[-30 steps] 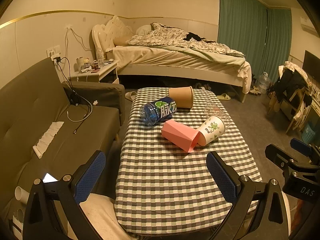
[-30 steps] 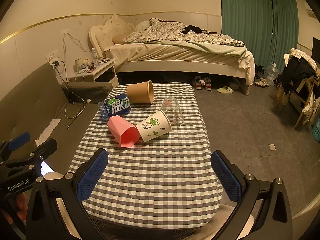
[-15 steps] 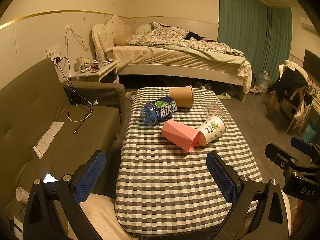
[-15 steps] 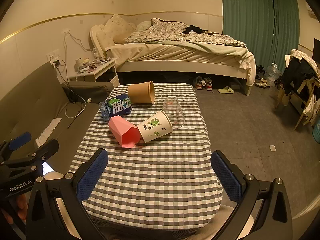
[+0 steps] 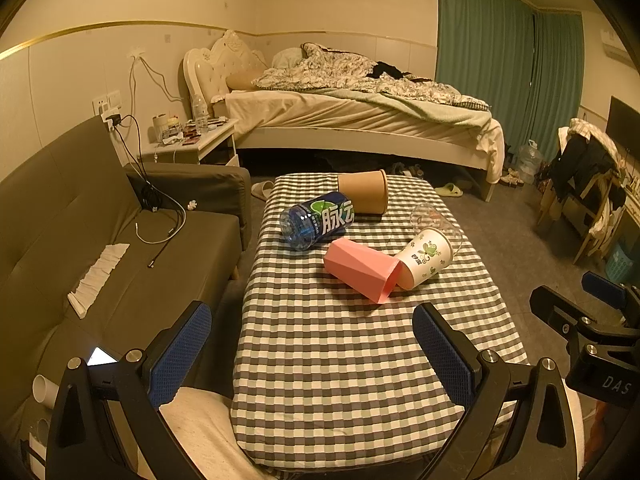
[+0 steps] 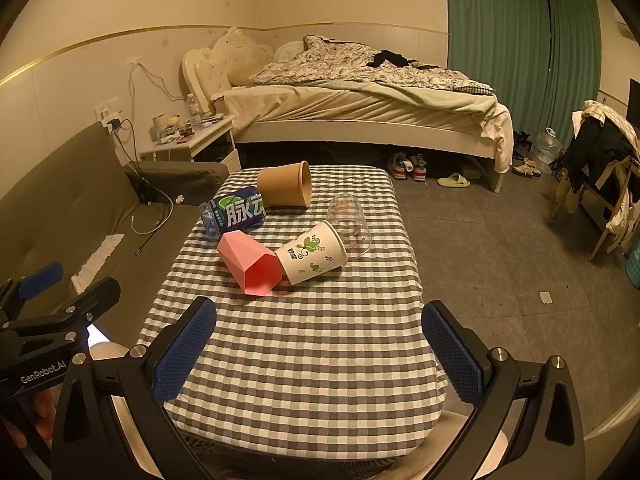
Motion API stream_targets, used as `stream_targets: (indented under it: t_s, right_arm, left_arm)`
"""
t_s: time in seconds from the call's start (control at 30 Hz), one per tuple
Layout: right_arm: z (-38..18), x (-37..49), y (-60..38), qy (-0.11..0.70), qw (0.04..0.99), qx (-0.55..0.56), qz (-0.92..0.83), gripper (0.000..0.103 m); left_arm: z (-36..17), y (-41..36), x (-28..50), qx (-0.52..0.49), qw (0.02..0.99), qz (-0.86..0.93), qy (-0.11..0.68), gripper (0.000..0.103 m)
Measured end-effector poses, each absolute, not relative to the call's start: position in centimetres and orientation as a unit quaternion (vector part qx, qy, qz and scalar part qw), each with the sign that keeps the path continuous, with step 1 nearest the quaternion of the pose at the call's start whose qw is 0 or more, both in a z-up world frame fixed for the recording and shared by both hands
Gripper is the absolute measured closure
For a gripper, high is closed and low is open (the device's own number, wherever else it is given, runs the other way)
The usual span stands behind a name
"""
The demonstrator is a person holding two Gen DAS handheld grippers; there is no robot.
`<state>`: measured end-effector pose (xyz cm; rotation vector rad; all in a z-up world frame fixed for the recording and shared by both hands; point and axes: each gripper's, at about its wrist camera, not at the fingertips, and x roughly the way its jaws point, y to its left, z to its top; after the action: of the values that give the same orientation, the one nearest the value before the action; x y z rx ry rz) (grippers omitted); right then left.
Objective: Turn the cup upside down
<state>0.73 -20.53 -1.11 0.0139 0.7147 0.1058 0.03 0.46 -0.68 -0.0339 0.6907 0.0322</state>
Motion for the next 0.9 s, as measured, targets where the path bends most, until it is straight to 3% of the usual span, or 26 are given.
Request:
stream_targets:
  t_s: [0.9]
  right_arm:
    - [-2.5, 0.6, -19.7, 0.353, 0.934, 0.007, 0.053, 0.0]
  left_arm:
    - [-1.8, 1.0, -0.5, -0.016, 0.939, 0.017, 0.343, 0.0]
